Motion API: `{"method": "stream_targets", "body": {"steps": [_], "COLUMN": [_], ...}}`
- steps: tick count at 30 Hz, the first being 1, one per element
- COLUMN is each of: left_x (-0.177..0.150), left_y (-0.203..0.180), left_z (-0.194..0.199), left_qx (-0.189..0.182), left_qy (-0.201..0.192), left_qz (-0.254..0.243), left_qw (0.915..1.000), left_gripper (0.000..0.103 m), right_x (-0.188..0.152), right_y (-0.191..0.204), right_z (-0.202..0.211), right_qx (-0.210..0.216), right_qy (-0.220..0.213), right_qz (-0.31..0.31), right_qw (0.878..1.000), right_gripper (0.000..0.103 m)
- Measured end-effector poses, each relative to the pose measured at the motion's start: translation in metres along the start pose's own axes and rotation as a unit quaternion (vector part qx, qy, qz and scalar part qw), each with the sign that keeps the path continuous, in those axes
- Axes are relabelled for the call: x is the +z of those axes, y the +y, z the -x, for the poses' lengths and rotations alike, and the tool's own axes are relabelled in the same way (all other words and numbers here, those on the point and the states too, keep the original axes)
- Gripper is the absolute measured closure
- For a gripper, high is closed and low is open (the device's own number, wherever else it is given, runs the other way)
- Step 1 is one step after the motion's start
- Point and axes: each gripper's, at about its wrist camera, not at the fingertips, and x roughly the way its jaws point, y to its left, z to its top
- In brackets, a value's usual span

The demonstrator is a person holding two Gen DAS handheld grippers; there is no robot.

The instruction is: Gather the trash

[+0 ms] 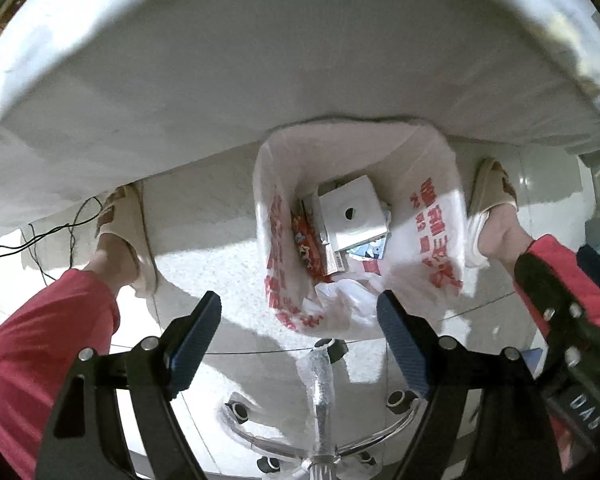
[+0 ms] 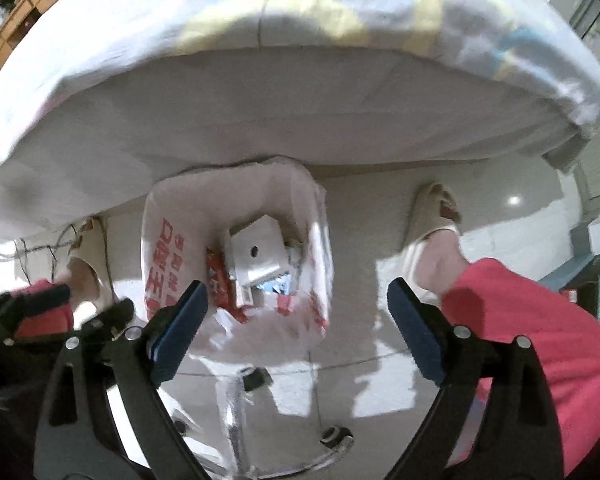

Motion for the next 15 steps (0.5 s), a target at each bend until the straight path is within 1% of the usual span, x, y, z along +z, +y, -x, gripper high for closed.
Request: {"method": "stream_targets", "body": {"steps": [3,5,9,11,15], "left_x": [-0.009,-0.015,-0.03,-0.037,-0.05], "left_y": [0.0,-0.001,-0.006,-0.006,-0.007], "left_z": [0.021,0.036,0.065,0.078,0.112], "left_qx": [-0.008,-0.002,0.007,0.007,0.007], "left_qy": [-0.018,-0.034,-0.063,-0.078,-0.108], "left_qz": [0.006,0.005,0.005,0.012,0.029], "left_qw": [0.9998,0.9994,0.998,0.9969,0.9937], "left_gripper": [0.023,0.023,0.023,0.023,0.023], "right_x": [-0.011,-0.018,-0.027,-0.03,-0.038], "right_y": [-0.002,-0.008,-0.009,-0.008,-0.002], "right_z": [0.022,0.039,0.069,0.085,0.127], "right_qx": [-0.022,0.006,0.002,0.006,-0.008], "right_qy": [-0.016,-0.028,-0.041,-0.055,-0.103], "right_qz": [-0.004,-0.018,-0.015,-0.009,0.012], "right_qw": [1.0,0.999,0.999,0.998,0.995], "right_gripper": [0.011,0.011,0.011,0.011,0.011]}}
